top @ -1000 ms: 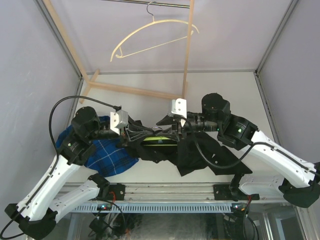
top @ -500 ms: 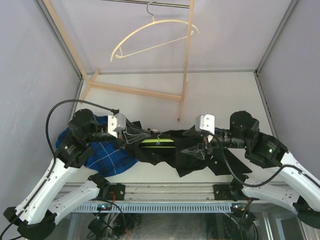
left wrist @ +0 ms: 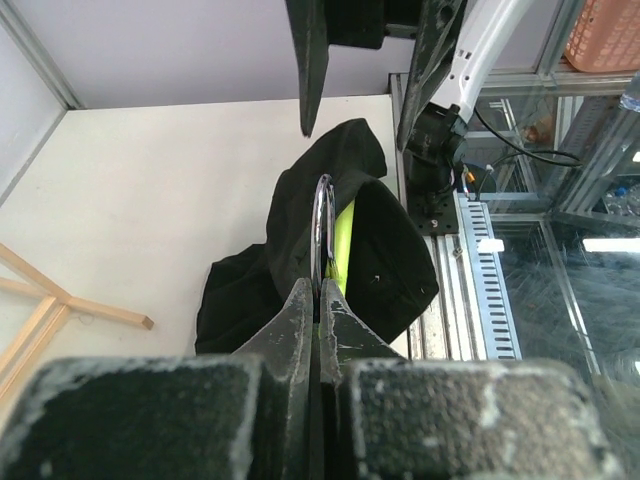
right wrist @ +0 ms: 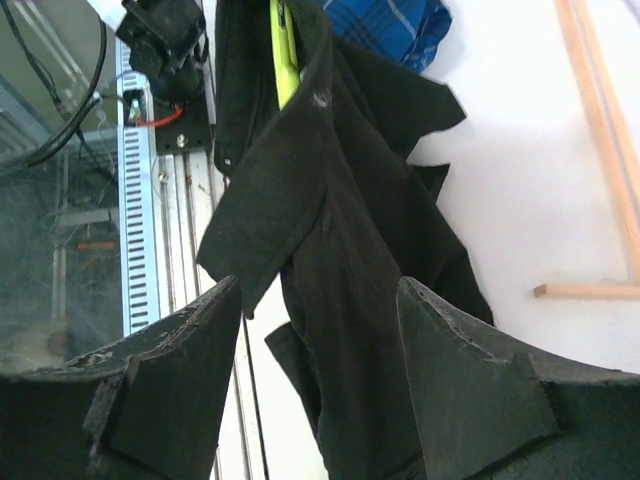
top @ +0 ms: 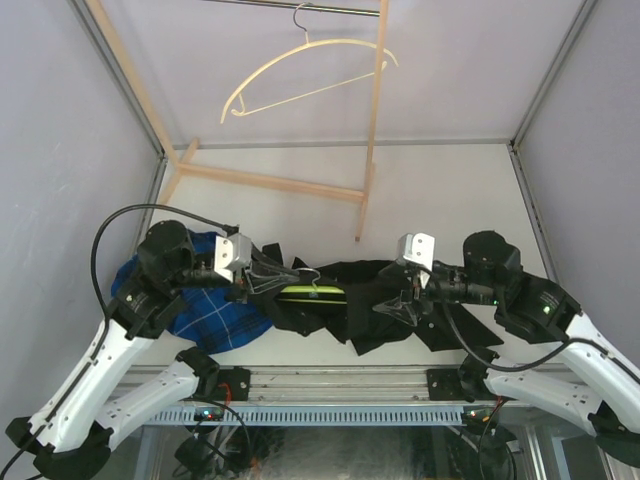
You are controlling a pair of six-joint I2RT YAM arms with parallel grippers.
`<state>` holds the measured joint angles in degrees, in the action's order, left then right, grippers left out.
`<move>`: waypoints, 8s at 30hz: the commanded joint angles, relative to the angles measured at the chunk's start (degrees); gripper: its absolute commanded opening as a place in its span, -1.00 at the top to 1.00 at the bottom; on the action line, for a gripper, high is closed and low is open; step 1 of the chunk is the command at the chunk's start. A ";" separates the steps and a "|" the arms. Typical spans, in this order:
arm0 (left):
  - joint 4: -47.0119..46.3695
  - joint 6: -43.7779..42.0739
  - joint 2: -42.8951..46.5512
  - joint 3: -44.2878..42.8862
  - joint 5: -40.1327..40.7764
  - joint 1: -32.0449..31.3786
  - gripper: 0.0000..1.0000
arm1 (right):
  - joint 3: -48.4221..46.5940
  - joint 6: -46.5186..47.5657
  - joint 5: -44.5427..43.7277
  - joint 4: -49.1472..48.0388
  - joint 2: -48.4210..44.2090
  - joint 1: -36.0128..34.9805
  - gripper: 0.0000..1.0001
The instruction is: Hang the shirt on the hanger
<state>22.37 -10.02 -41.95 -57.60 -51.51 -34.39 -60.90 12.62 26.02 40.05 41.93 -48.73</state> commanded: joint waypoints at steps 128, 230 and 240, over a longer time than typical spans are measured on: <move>-1.58 20.78 21.89 18.58 62.47 6.27 -0.89 | -16.21 -26.06 -56.70 -15.91 10.37 -11.19 1.00; -48.14 24.45 -67.03 -21.27 46.69 -4.79 -1.00 | 2.12 -31.66 -23.33 13.61 -20.87 -7.26 1.00; -57.19 31.41 -53.78 2.95 52.19 3.15 -1.00 | -3.30 -31.82 -33.01 15.13 -14.38 -7.31 1.00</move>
<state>-28.10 17.04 -103.18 -61.58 -3.57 -34.59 -60.05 -19.25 -1.74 58.30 23.90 -55.96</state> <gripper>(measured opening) 0.998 0.081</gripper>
